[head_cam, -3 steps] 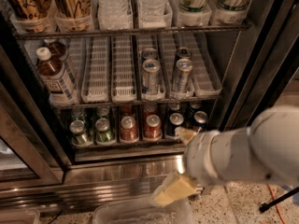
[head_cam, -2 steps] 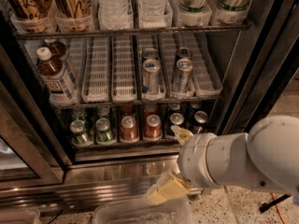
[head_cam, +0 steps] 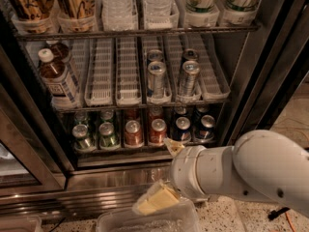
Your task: Pick green can from bottom shelf of fridge
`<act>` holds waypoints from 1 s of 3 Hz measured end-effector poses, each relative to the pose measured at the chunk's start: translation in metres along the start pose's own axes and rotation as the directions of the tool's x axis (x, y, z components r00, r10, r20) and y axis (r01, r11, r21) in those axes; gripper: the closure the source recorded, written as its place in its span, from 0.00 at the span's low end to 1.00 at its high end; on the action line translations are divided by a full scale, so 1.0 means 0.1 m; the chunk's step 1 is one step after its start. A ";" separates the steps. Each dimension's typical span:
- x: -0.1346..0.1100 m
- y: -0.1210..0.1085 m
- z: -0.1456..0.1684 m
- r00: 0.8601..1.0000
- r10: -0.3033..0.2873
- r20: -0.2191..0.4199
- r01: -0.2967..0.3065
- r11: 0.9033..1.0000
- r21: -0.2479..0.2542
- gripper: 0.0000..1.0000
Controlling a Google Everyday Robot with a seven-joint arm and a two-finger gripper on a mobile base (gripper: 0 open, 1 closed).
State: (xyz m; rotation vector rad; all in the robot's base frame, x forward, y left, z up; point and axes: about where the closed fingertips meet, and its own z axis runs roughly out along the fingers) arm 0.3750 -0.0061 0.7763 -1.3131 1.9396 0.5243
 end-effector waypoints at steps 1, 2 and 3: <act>-0.08 0.10 0.44 0.986 0.100 0.134 -0.101 0.995 0.000 0.00; -0.02 0.03 0.64 0.949 0.161 0.270 -0.181 0.982 0.052 0.00; -0.05 -0.02 0.75 0.932 0.056 0.357 -0.118 0.981 0.154 0.00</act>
Offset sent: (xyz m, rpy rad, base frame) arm 0.0755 0.0820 -0.0446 0.4445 -0.3361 -0.3179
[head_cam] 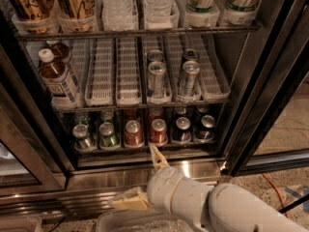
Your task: Pick green can from bottom shelf of fridge
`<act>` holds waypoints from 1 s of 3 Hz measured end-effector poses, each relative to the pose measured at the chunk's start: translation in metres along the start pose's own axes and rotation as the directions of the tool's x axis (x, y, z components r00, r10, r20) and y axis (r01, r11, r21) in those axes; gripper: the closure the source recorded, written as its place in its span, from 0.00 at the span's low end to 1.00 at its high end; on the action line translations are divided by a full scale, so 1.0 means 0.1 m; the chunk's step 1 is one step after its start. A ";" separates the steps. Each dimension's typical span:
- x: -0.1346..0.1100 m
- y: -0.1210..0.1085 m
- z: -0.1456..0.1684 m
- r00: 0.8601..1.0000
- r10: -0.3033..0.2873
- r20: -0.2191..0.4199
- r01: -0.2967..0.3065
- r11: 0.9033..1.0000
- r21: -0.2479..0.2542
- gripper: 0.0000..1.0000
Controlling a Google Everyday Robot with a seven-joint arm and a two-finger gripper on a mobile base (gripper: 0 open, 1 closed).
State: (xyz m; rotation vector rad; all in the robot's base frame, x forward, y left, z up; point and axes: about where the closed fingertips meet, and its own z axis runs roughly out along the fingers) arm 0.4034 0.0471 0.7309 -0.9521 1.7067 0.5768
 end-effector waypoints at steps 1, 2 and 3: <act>-0.22 0.04 0.16 0.996 -0.038 0.074 0.037 0.999 0.017 0.00; -0.22 0.04 0.16 0.996 -0.038 0.074 0.037 0.999 0.017 0.00; -0.18 0.07 0.28 0.993 -0.037 0.108 0.034 0.999 0.028 0.00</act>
Offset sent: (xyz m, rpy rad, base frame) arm 0.0081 0.0207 0.0145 0.0334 -0.0788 0.0056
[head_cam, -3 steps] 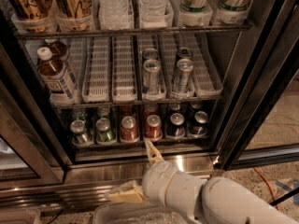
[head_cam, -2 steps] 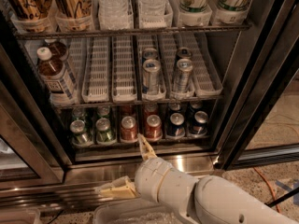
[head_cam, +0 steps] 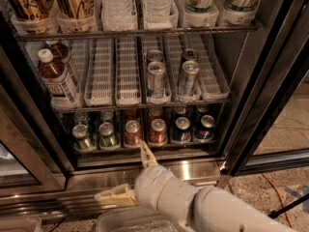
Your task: Pick green can from bottom shelf of fridge
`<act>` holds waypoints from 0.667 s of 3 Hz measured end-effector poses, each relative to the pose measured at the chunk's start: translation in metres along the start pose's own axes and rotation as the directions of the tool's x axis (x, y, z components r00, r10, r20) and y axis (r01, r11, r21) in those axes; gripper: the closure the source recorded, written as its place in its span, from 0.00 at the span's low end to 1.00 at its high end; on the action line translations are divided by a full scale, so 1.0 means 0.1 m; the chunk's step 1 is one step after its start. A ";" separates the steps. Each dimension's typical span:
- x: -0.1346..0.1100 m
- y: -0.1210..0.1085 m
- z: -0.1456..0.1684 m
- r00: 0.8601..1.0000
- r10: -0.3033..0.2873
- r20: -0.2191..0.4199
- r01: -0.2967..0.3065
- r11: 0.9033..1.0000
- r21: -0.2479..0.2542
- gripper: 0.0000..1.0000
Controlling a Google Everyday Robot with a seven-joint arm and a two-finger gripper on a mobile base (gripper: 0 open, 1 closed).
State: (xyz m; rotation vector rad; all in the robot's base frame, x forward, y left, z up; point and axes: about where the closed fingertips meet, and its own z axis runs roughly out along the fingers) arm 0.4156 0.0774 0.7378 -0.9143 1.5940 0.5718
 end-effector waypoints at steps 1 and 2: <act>0.05 0.20 0.32 0.995 -0.079 0.067 0.079 0.997 0.003 0.00; 0.19 0.28 0.56 0.985 -0.102 0.138 0.100 0.995 0.025 0.00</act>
Offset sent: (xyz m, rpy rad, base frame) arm 0.0197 0.0731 -0.0740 0.2090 -0.1750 0.0059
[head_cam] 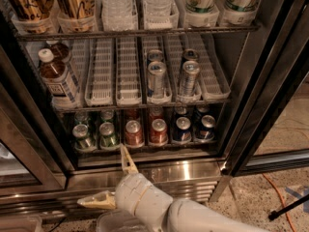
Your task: Pick green can from bottom shelf of fridge
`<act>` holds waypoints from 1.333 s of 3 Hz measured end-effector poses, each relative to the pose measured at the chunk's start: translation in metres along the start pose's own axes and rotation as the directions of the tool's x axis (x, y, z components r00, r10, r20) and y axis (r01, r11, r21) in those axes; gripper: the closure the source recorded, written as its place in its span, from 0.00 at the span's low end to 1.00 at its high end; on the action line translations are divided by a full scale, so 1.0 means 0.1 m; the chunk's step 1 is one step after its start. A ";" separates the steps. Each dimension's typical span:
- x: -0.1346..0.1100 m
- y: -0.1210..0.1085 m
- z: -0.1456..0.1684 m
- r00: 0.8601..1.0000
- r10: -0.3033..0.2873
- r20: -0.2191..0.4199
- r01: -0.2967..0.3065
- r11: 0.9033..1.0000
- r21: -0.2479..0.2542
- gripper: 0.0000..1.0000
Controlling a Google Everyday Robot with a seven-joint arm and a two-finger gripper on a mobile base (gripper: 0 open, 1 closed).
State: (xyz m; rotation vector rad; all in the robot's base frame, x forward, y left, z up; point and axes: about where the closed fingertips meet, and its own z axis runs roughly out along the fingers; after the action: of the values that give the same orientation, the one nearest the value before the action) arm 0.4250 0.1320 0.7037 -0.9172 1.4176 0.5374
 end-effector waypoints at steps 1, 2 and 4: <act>0.23 0.12 0.19 0.997 0.057 0.054 -0.057 0.998 0.001 0.00; 0.47 0.22 0.38 0.987 0.125 0.097 -0.126 0.992 0.004 0.00; 0.50 0.28 0.40 0.981 0.163 0.106 -0.162 0.987 -0.013 0.00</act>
Offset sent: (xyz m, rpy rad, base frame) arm 0.0192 0.0522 -0.0877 0.2491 0.0850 -0.0087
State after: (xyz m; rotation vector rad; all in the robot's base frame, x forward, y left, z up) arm 0.4322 0.1698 0.6450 -0.7681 1.4015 0.7017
